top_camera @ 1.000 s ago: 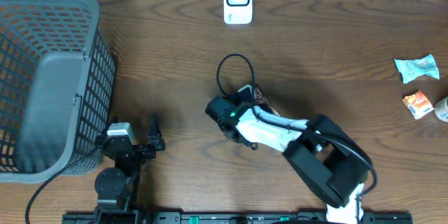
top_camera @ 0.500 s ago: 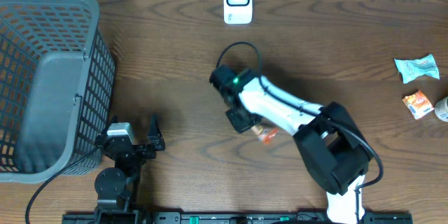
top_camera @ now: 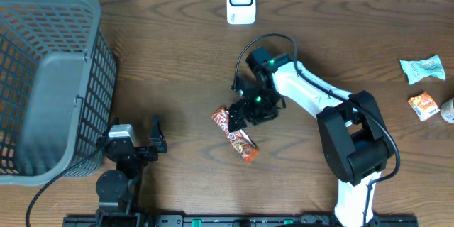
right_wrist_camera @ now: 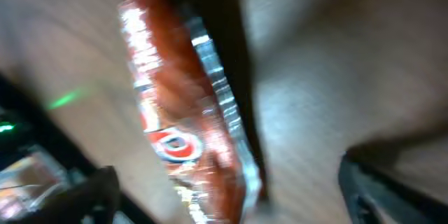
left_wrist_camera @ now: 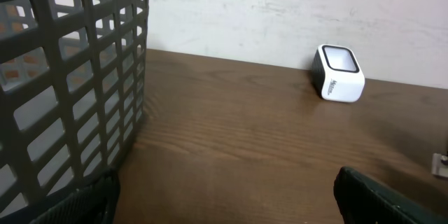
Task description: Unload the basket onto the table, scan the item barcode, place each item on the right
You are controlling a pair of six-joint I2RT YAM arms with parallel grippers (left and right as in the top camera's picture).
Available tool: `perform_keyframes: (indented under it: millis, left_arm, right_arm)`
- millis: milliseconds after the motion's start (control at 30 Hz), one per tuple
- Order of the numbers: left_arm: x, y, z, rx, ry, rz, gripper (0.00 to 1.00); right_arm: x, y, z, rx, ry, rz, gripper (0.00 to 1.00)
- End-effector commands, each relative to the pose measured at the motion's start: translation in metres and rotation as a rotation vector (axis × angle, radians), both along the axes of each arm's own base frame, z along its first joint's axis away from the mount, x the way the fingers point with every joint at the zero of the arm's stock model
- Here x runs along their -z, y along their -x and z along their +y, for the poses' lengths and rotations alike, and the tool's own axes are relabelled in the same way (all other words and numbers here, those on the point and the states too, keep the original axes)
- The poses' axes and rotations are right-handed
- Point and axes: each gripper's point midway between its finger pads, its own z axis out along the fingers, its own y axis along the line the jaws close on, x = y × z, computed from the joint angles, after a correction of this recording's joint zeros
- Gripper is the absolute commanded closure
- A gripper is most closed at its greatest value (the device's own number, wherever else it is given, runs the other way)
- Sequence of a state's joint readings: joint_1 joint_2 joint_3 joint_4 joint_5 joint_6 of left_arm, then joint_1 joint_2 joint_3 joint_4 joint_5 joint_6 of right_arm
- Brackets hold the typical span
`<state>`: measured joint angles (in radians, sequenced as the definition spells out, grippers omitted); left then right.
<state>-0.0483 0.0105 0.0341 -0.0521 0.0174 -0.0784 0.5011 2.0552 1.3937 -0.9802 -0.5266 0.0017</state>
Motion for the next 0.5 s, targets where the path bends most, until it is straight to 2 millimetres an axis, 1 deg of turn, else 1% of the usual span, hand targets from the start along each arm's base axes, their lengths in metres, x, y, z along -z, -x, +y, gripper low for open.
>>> perform_keyframes:
  millis: [0,67,133,167,233,267,333,400,433,467]
  left_arm:
    - [0.018,0.0,0.002,-0.01,-0.001,0.043,0.02]
    - [0.018,0.0,0.002,-0.011,-0.001,0.043,0.02]
    - [0.018,0.0,0.002,-0.011,-0.001,0.043,0.02]
    - [0.018,0.0,0.002,-0.01,-0.001,0.043,0.02]
    - [0.018,0.0,0.002,-0.01,-0.001,0.043,0.02]
    - [0.018,0.0,0.002,-0.011,-0.001,0.043,0.02]
    - [0.018,0.0,0.002,-0.011,-0.001,0.043,0.02]
    - [0.018,0.0,0.002,-0.01,0.0,0.043,0.02]
    - [0.018,0.0,0.002,-0.011,-0.001,0.043,0.02]
    - [0.018,0.0,0.002,-0.011,-0.001,0.043,0.02]
  right_arm:
    - [0.011,-0.016,-0.013,-0.023,0.096,-0.098,0.01]
    - [0.002,-0.025,-0.006,-0.009,0.084,-0.124,0.01]
    - [-0.01,-0.03,0.0,-0.015,0.073,-0.147,0.01]
    - [-0.021,-0.034,0.004,-0.025,0.078,-0.179,0.01]
    - [-0.031,-0.038,0.009,-0.044,0.089,-0.226,0.01]
    - [-0.036,-0.033,0.017,-0.066,0.076,-0.237,0.01]
    - [-0.037,-0.02,0.024,-0.09,0.06,-0.203,0.01]
    - [-0.031,-0.004,0.028,-0.114,0.057,-0.154,0.01]
    - [-0.025,0.008,0.03,-0.133,0.059,-0.131,0.01]
    - [-0.022,0.014,0.031,-0.15,0.062,-0.125,0.01]
